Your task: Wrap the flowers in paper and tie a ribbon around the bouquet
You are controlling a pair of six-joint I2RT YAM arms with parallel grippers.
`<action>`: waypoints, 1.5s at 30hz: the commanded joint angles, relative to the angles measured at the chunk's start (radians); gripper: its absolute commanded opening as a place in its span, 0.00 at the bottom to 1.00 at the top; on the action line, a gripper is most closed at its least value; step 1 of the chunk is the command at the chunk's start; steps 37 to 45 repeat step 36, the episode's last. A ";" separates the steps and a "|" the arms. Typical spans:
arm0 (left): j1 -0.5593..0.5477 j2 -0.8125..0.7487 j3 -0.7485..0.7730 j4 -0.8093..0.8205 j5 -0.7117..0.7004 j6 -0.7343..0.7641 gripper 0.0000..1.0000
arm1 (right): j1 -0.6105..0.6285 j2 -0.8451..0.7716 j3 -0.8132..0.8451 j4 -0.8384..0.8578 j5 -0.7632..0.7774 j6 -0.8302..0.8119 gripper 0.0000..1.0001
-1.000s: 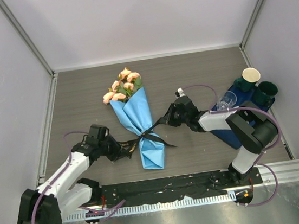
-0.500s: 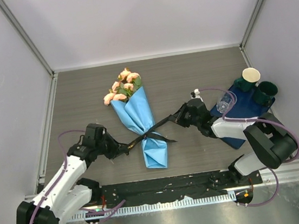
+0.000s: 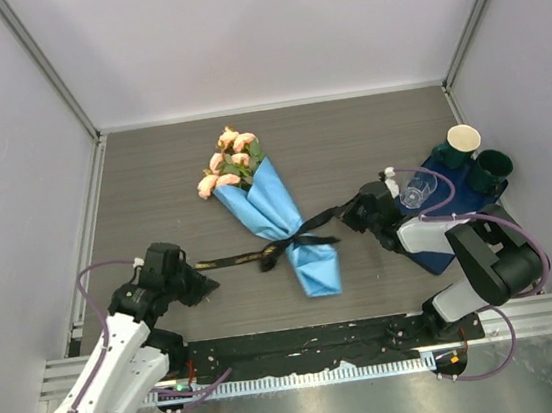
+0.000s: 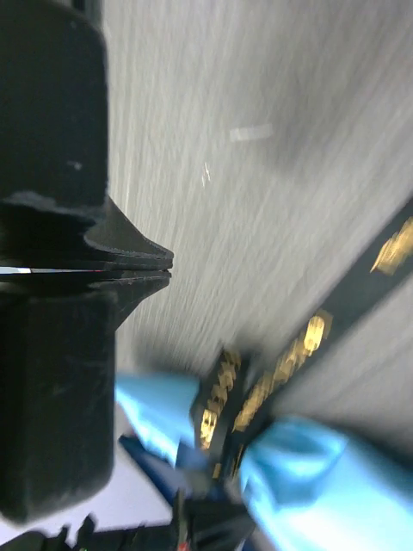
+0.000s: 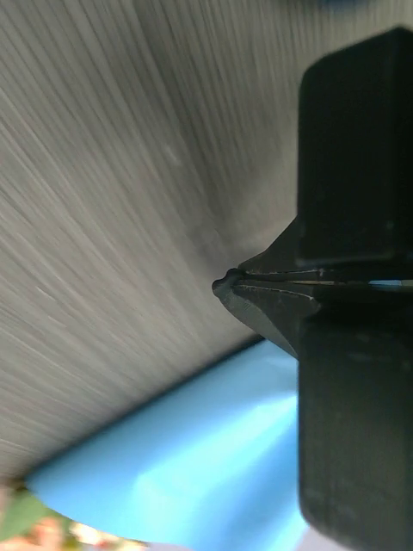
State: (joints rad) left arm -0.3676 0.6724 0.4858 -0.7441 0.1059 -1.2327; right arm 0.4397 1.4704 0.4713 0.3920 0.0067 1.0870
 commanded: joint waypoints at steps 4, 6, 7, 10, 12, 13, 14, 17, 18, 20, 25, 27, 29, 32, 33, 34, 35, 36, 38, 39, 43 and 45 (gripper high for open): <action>0.018 0.033 -0.007 -0.176 -0.143 -0.004 0.00 | -0.073 -0.028 -0.003 0.008 0.282 -0.036 0.00; 0.016 0.032 -0.004 -0.129 -0.121 0.027 0.00 | -0.073 -0.033 0.004 0.022 0.248 -0.067 0.00; 0.018 0.036 -0.003 -0.065 -0.051 0.042 0.00 | -0.073 -0.035 0.003 0.040 0.231 -0.082 0.00; 0.016 0.052 0.007 0.105 0.052 0.114 0.00 | -0.073 -0.047 0.007 0.076 0.124 -0.137 0.00; 0.018 0.059 0.019 0.176 0.147 0.163 0.01 | -0.072 -0.061 0.047 0.024 0.076 -0.176 0.00; 0.016 0.072 0.026 0.230 0.165 0.173 0.14 | -0.070 -0.071 0.056 -0.037 0.066 -0.205 0.02; 0.019 0.076 0.039 0.261 0.211 0.183 0.23 | -0.070 -0.081 0.070 -0.068 0.049 -0.232 0.07; 0.019 0.128 0.086 0.330 0.288 0.216 0.53 | -0.067 -0.146 0.145 -0.286 0.081 -0.349 0.31; 0.019 0.144 0.099 0.348 0.314 0.225 0.59 | -0.067 -0.185 0.188 -0.408 0.091 -0.381 0.38; 0.021 0.176 0.144 0.390 0.347 0.259 0.69 | -0.064 -0.225 0.245 -0.557 0.180 -0.453 0.54; 0.025 0.197 0.347 0.381 0.387 0.351 0.83 | -0.035 -0.312 0.518 -0.994 0.295 -0.555 0.82; 0.025 0.217 0.489 0.356 0.385 0.381 0.85 | -0.030 -0.344 0.632 -1.123 0.286 -0.581 0.82; 0.025 0.231 0.630 0.316 0.397 0.397 0.86 | -0.015 -0.399 0.717 -1.206 0.262 -0.590 0.90; 0.025 0.254 0.792 0.304 0.423 0.374 0.88 | -0.013 -0.529 0.857 -1.283 0.219 -0.627 0.91; 0.025 0.254 0.822 0.313 0.426 0.362 0.89 | -0.012 -0.567 0.933 -1.297 0.178 -0.644 0.91; 0.025 0.253 0.880 0.340 0.426 0.345 0.92 | -0.012 -0.590 0.981 -1.312 0.183 -0.653 0.91; 0.025 0.251 0.910 0.359 0.425 0.322 0.94 | -0.012 -0.610 1.095 -1.328 0.199 -0.654 0.91; 0.025 0.257 0.940 0.385 0.420 0.312 1.00 | -0.012 -0.611 1.156 -1.372 0.203 -0.656 0.91; 0.025 0.257 0.940 0.385 0.420 0.312 1.00 | -0.012 -0.611 1.156 -1.372 0.203 -0.656 0.91; 0.025 0.257 0.940 0.385 0.420 0.312 1.00 | -0.012 -0.611 1.156 -1.372 0.203 -0.656 0.91; 0.025 0.257 0.940 0.385 0.420 0.312 1.00 | -0.012 -0.611 1.156 -1.372 0.203 -0.656 0.91; 0.025 0.257 0.940 0.385 0.420 0.312 1.00 | -0.012 -0.611 1.156 -1.372 0.203 -0.656 0.91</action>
